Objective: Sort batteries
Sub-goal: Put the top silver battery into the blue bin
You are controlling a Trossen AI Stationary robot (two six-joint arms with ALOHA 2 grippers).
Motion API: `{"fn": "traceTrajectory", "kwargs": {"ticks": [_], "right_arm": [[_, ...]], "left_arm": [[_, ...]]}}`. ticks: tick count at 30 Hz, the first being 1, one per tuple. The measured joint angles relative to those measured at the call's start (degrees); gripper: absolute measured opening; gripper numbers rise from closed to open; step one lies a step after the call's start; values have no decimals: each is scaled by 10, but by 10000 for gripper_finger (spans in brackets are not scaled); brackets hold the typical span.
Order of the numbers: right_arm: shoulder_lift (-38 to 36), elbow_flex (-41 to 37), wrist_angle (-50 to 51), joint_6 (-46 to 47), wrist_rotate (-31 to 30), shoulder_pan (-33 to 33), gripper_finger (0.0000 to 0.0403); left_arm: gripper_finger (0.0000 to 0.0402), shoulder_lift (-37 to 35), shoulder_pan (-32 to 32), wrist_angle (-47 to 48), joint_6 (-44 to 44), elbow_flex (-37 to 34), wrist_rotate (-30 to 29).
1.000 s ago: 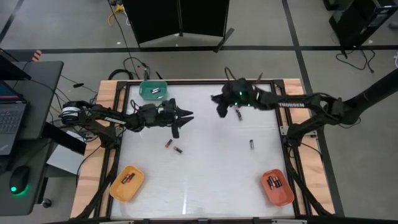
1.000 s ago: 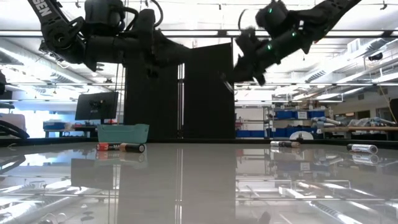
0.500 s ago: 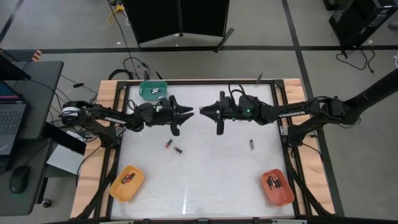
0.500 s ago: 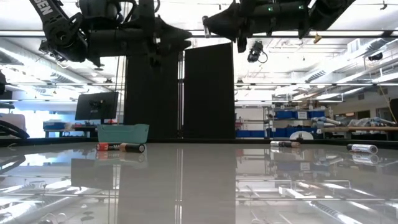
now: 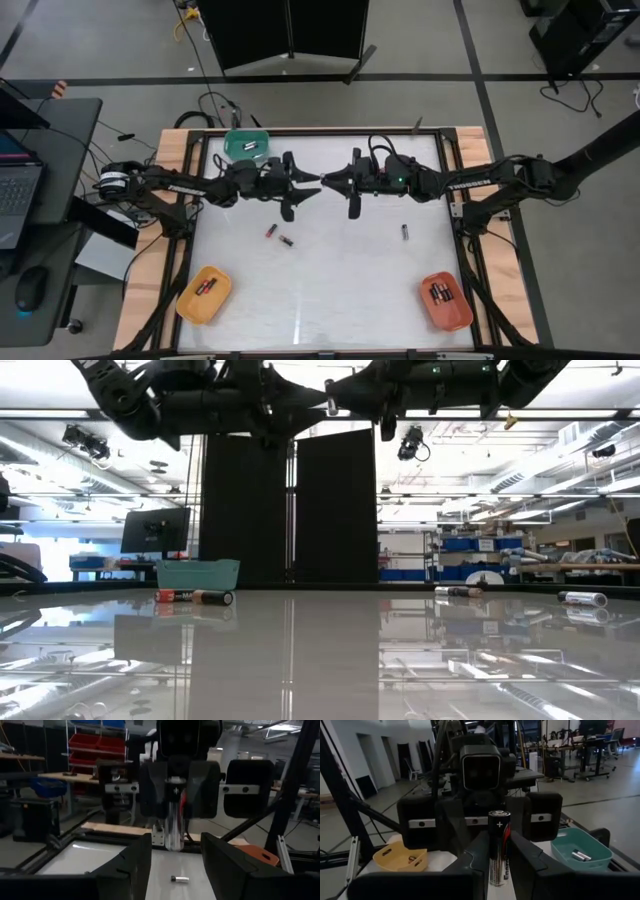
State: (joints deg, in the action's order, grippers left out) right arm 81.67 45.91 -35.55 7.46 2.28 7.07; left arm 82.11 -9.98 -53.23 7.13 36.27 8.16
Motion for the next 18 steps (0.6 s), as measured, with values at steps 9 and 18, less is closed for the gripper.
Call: {"fn": "traceTrajectory", "kwargs": {"ticks": [9, 18], "right_arm": [[0, 0, -4, -1, 3, 0, 59], [0, 0, -11, -1, 4, -1, 59]], "left_arm": [[178, 0, 0, 27, -9, 21, 18], [178, 40, 0, 24, -4, 57, 35]]}}
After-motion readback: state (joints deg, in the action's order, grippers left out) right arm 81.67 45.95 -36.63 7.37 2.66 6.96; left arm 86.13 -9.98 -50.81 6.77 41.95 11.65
